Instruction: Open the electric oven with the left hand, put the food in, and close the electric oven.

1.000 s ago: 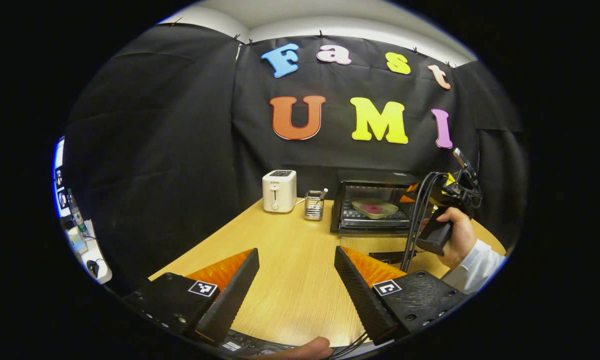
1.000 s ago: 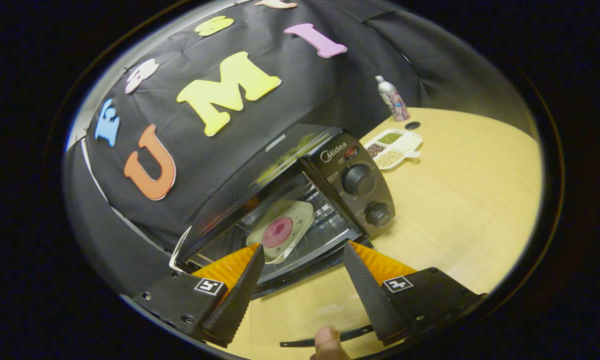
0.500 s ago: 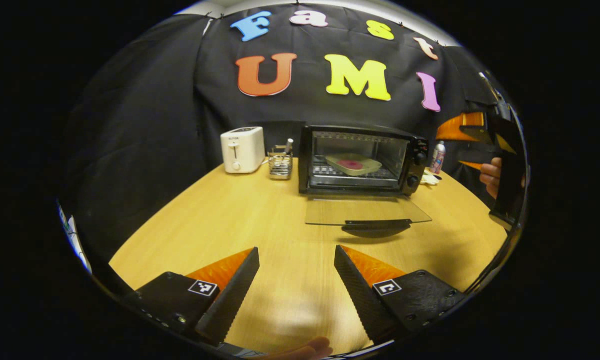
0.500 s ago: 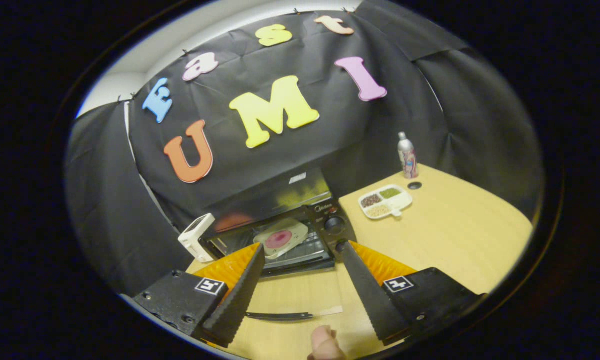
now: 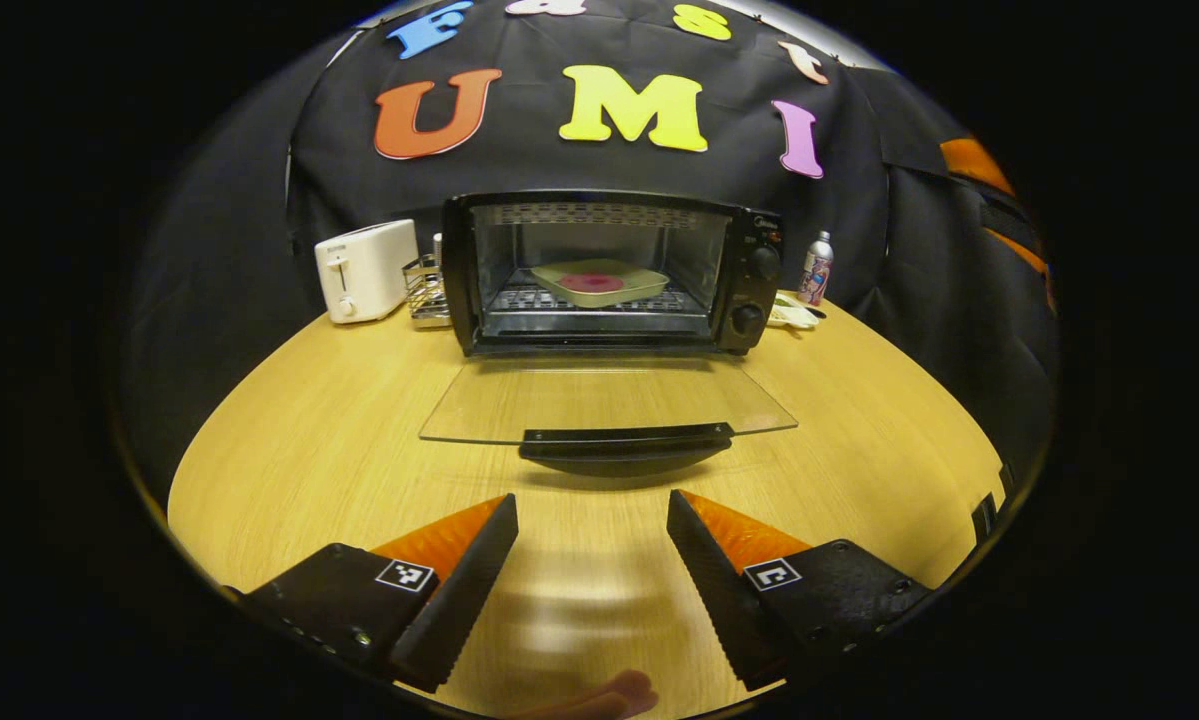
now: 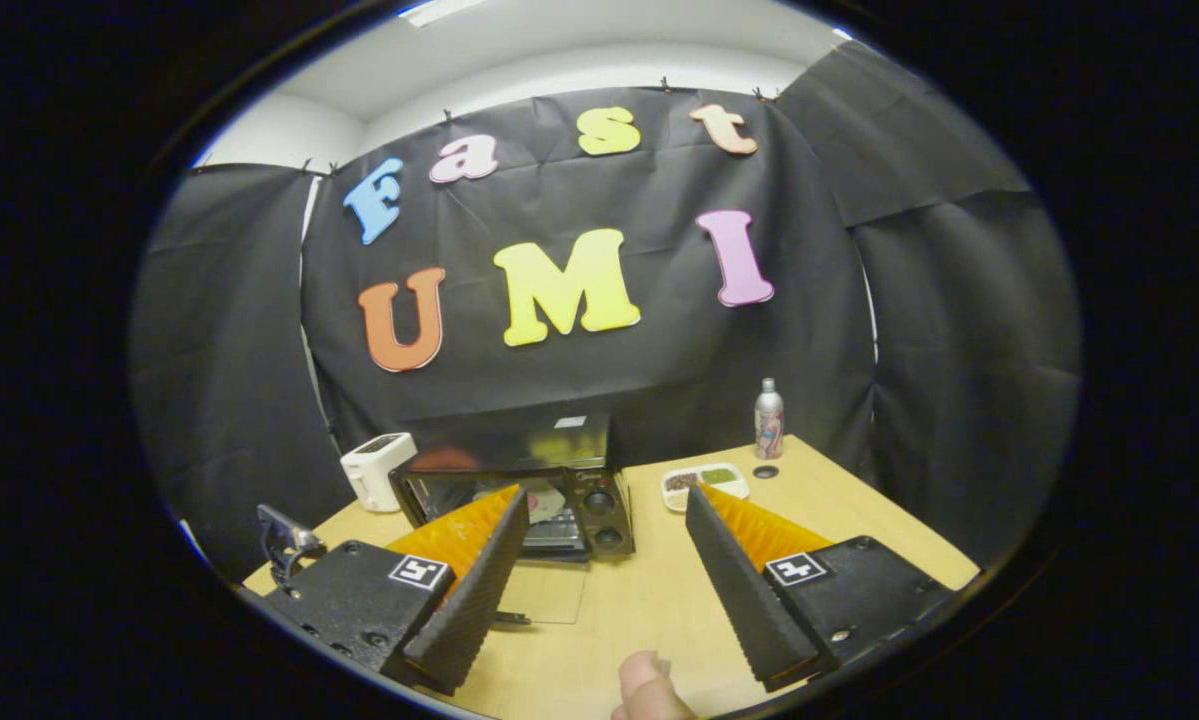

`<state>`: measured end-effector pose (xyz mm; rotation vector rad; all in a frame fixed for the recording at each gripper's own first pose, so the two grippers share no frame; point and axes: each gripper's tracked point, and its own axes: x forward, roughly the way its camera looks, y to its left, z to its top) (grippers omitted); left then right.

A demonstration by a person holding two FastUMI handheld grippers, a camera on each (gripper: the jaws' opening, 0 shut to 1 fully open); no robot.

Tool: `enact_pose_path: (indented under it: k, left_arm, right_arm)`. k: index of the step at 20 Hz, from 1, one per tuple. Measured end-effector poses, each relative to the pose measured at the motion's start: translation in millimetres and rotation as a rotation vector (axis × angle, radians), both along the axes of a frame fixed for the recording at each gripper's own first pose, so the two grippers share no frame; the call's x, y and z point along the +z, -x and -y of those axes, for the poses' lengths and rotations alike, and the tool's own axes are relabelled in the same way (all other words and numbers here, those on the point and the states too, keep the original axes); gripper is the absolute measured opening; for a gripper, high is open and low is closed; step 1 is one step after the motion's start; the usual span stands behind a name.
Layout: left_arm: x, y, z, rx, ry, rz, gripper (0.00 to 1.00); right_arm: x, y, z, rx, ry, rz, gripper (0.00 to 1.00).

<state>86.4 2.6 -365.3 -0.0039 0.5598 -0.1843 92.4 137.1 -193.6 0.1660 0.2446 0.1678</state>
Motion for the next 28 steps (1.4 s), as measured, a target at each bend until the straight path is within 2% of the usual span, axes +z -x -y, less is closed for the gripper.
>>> enact_pose_path:
  k: [5, 6, 7, 8, 12, 13, 14, 15, 16, 17, 18, 21, 22, 28]
  left_arm:
    - [-10.6, -18.5, 29.8, -0.018, 0.029, -0.035, 0.97]
    - [-11.5, -23.0, 31.1, -0.017, 0.025, -0.03, 0.96]
    - [-11.3, -26.0, 30.8, -0.011, 0.021, -0.026, 0.96]
    - [-11.5, -29.4, 29.1, 0.0, 0.019, -0.027, 0.96]
    - [-17.3, -33.3, 29.5, 0.026, 0.017, -0.067, 0.94]
    - [-14.5, -35.4, 29.6, 0.025, 0.014, -0.065, 0.94]
    - [-13.5, -35.6, 29.4, 0.024, 0.012, -0.064, 0.94]
    - [-12.7, -35.7, 29.7, 0.023, 0.013, -0.066, 0.95]
    - [-12.8, -35.5, 29.8, 0.023, 0.017, -0.069, 0.95]
    - [-11.7, -35.0, 30.3, 0.023, 0.021, -0.072, 0.95]
    - [-10.6, -35.4, 29.7, 0.021, 0.022, -0.074, 0.95]
    - [-8.8, -35.0, 30.0, 0.017, 0.03, -0.091, 0.94]
    - [-3.0, -35.3, 30.4, 0.021, 0.036, -0.086, 0.94]
    - [54.7, -52.1, 26.7, 0.041, 0.012, 0.063, 0.95]
  right_arm:
    - [13.8, 19.2, 37.1, -0.04, 0.002, 0.037, 0.95]
    - [17.0, 26.9, 41.0, -0.038, 0.009, 0.048, 1.0]
    - [23.1, 32.1, 42.4, -0.033, 0.015, 0.062, 1.0]
    - [27.8, 34.7, 42.5, -0.023, 0.016, 0.072, 0.95]
    - [38.0, 44.9, 50.0, 0.005, 0.02, 0.094, 0.95]
    - [41.5, 47.9, 55.0, -0.003, 0.029, 0.104, 0.95]
    - [42.9, 50.7, 60.6, -0.014, 0.038, 0.116, 1.0]
    - [44.7, 53.9, 63.8, -0.017, 0.043, 0.123, 0.95]
    - [44.9, 57.5, 65.8, -0.015, 0.05, 0.127, 0.95]
    - [44.7, 60.2, 69.8, -0.022, 0.058, 0.125, 1.0]
    - [44.8, 63.1, 77.1, -0.035, 0.066, 0.125, 0.95]
    - [53.9, 70.5, 92.5, -0.068, 0.089, 0.145, 1.0]
    - [56.3, 73.5, 93.9, -0.07, 0.09, 0.146, 0.95]
    - [71.1, 92.7, 96.4, -0.075, 0.098, 0.173, 0.95]
